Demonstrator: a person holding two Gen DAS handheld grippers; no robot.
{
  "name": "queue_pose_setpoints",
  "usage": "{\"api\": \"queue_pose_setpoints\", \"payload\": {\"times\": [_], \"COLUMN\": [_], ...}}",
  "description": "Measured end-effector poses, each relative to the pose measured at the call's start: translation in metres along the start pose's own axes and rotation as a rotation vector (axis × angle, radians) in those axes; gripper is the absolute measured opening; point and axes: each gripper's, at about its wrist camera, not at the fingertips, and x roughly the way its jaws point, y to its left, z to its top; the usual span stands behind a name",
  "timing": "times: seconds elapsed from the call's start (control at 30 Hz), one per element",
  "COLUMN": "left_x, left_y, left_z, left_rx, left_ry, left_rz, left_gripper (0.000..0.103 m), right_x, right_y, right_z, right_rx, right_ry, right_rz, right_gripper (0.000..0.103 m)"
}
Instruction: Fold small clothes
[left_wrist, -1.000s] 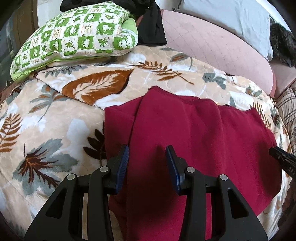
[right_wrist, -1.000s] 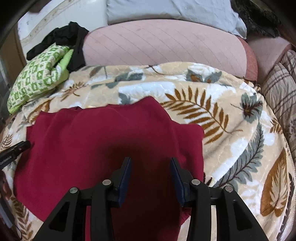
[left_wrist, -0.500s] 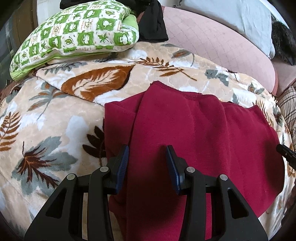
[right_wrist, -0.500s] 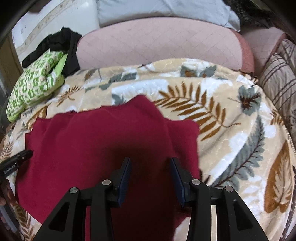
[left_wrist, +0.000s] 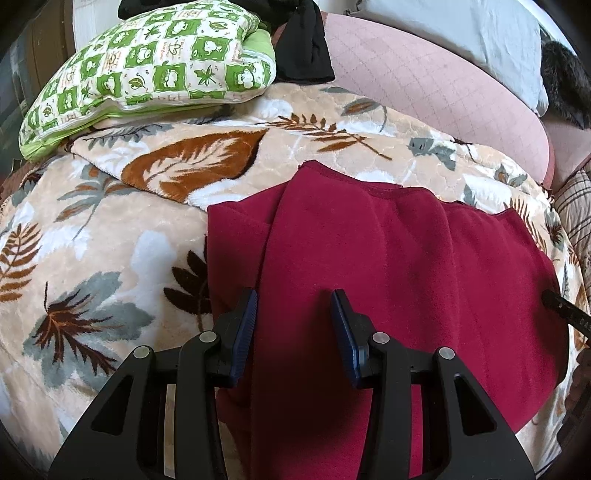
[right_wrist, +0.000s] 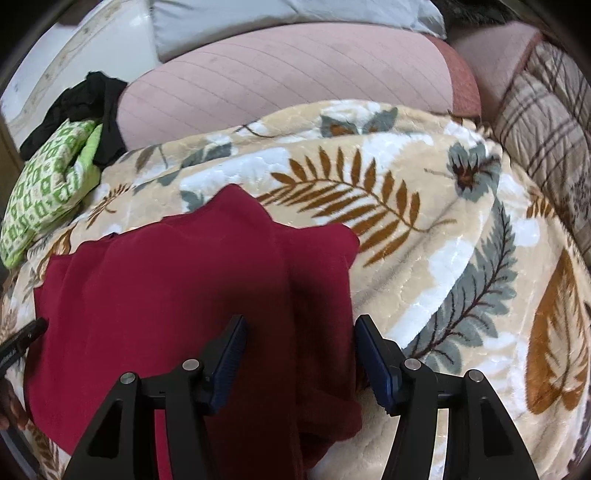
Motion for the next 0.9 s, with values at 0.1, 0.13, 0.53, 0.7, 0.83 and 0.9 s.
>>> {"api": "queue_pose_setpoints", "payload": {"times": [0.1,0.13,0.53,0.7,0.83,0.9], "left_x": [0.0,0.0,-0.001,-0.006,-0.006,-0.003], "left_y": [0.0,0.0,0.001,0.001,-0.002,-0.001], "left_z": [0.0,0.0,0.001,0.002,0.001,0.001], "left_rx": [-0.002,-0.002,-0.007,-0.019,-0.006,-0.002], "left_ry": [0.0,0.0,0.002,-0.004,-0.004,0.0], "left_rz": [0.0,-0.001,-0.006,-0.022,-0.018,-0.014], "left_gripper": [0.041,0.041,0.041,0.041,0.041,0.041], "right_x": [0.004,0.004,-0.004,-0.005,0.001,0.005], "right_y": [-0.005,-0.005,0.007,-0.003,-0.01,-0.012], "right_z": [-0.002,-0.001,0.001,0.005,0.006,0.005], "right_rx": [0.026,0.028,-0.023,0.018,0.044,0.046], "right_ry": [0.007,0.007,0.004,-0.003,0.005,0.012], "right_rz": [0.013,0.015,0.023,0.025,0.031,0.033], "right_gripper": [0.065,0.065,0.066,0.066,0.066,0.068]}}
